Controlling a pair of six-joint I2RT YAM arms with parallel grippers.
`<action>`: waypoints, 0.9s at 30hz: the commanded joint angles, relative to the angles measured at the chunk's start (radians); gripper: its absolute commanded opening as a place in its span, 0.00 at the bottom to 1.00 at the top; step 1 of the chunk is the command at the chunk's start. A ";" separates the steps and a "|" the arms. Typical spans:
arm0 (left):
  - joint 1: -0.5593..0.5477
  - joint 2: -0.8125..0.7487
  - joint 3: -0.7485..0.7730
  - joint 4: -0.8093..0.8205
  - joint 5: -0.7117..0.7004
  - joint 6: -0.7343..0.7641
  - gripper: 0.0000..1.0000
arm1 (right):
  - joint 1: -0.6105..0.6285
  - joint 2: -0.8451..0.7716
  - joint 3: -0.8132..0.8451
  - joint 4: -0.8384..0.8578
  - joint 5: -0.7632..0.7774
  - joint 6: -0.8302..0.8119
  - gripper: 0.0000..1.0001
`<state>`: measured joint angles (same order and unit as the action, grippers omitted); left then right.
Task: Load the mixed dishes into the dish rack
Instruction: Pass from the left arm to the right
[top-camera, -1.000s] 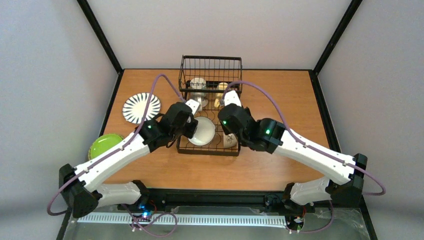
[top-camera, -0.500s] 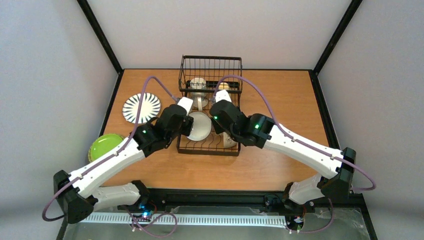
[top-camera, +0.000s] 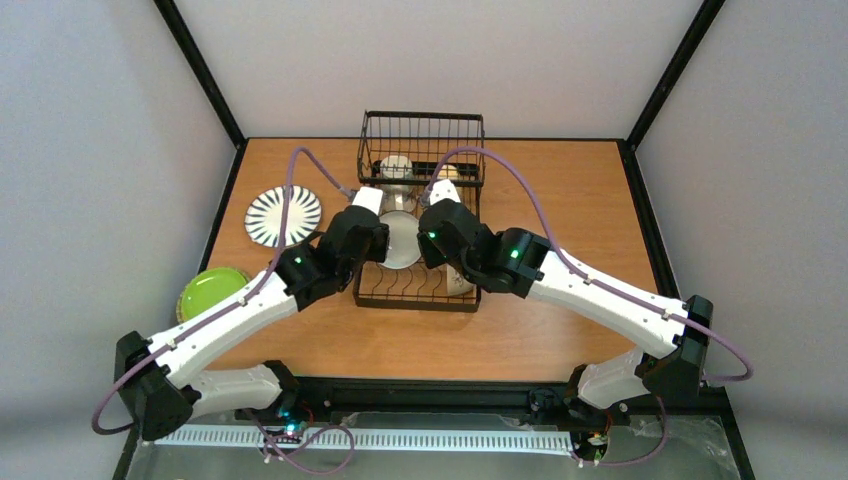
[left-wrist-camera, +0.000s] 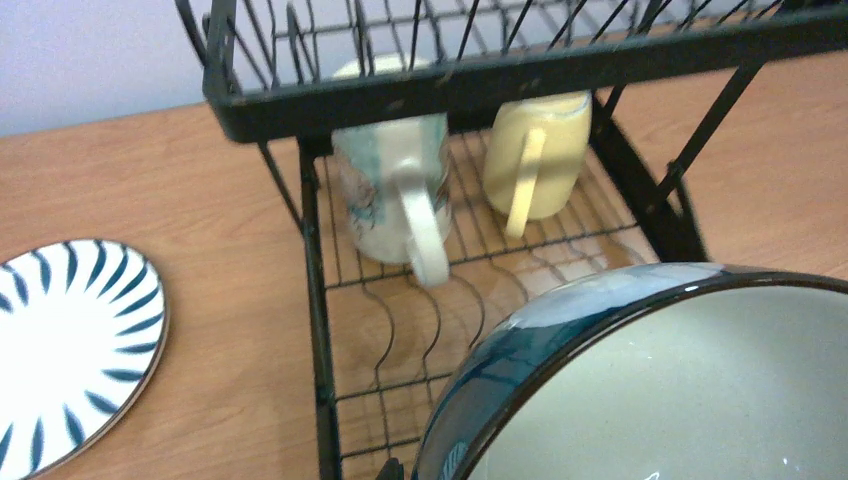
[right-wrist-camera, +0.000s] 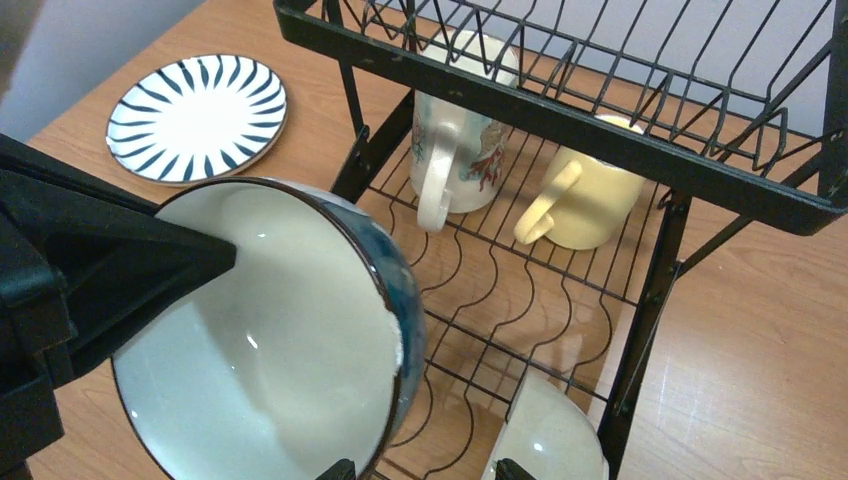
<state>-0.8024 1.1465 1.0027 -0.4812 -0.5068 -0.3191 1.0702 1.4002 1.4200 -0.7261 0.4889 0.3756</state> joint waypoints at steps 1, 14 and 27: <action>0.002 -0.056 -0.016 0.212 0.025 -0.010 0.00 | 0.008 0.000 -0.015 0.050 0.016 0.013 0.81; 0.002 -0.158 -0.134 0.469 0.127 0.039 0.00 | 0.009 0.038 0.034 0.053 0.100 -0.004 0.80; 0.002 -0.091 -0.118 0.675 0.061 -0.058 0.00 | 0.011 0.094 0.088 0.093 0.447 -0.086 0.36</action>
<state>-0.8032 1.0382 0.8444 0.0093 -0.3832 -0.3065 1.0828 1.4658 1.4788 -0.6376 0.7357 0.3355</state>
